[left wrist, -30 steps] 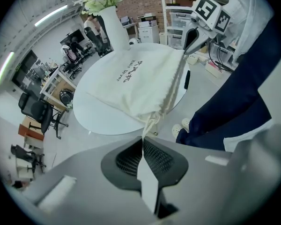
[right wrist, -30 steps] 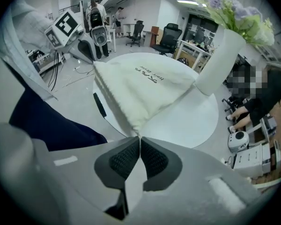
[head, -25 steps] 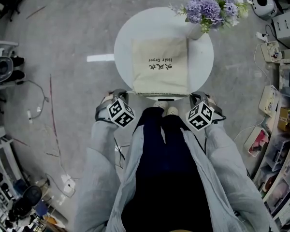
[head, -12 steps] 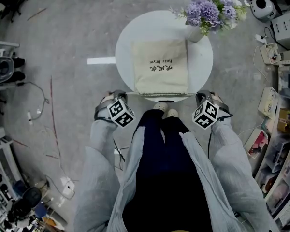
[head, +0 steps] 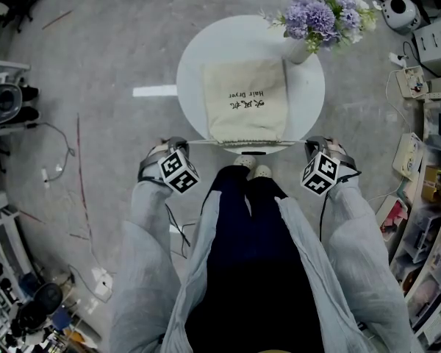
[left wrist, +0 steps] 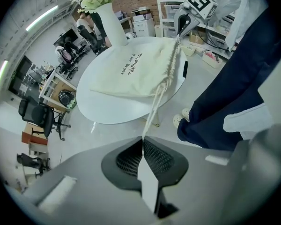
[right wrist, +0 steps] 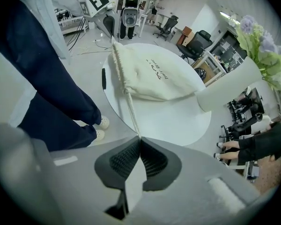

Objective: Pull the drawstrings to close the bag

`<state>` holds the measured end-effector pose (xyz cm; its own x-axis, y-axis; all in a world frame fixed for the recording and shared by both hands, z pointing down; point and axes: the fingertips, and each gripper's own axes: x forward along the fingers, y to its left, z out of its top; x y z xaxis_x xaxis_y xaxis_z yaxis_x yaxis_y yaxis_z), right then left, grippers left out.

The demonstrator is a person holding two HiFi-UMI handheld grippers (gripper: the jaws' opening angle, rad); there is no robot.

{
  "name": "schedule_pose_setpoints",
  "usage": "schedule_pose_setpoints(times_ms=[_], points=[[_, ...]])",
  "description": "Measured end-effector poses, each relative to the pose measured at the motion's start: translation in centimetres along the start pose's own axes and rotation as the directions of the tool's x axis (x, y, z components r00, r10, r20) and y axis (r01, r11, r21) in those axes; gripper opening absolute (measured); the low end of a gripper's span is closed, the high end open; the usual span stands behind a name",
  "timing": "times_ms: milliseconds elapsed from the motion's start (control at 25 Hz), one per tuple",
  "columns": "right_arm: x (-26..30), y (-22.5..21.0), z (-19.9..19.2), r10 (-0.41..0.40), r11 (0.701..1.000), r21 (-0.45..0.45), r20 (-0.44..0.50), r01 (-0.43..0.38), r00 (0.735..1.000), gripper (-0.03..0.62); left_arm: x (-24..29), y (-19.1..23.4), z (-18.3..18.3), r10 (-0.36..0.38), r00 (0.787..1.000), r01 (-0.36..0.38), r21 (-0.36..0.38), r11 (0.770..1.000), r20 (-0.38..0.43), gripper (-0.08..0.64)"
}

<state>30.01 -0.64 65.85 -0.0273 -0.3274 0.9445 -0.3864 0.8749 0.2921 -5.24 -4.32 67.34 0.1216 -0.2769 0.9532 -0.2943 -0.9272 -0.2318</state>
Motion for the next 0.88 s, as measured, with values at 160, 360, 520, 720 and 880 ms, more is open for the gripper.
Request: schedule_pose_setpoints(times_ms=[160, 360, 520, 720, 880], points=[[-0.3, -0.4, -0.5, -0.009, 0.999, -0.035, 0.0, 0.009, 1.0, 0.009, -0.1, 0.1, -0.5, 0.016, 1.0, -0.015, 0.041, 0.999, -0.02, 0.028], [-0.1, -0.8, -2.0, -0.02, 0.998, -0.061, -0.043, 0.017, 0.999, 0.009, 0.0, 0.8, -1.0, 0.027, 0.998, -0.025, 0.024, 0.999, -0.051, 0.028], [0.0, -1.0, -3.3, -0.015, 0.999, -0.049, -0.073, 0.011, 0.997, 0.008, 0.1, 0.9, -1.0, 0.027, 0.998, -0.026, 0.013, 1.0, -0.058, 0.028], [-0.2, -1.2, -4.0, -0.026, 0.998, -0.06, -0.094, 0.021, 0.995, 0.008, 0.2, 1.1, -1.5, 0.034, 0.996, -0.034, 0.0, 0.999, -0.08, 0.028], [-0.1, -1.1, -5.1, -0.018, 0.998, -0.054, -0.114, 0.012, 0.993, 0.008, 0.2, 1.1, -1.9, 0.044, 0.995, -0.044, 0.003, 0.999, -0.09, 0.026]])
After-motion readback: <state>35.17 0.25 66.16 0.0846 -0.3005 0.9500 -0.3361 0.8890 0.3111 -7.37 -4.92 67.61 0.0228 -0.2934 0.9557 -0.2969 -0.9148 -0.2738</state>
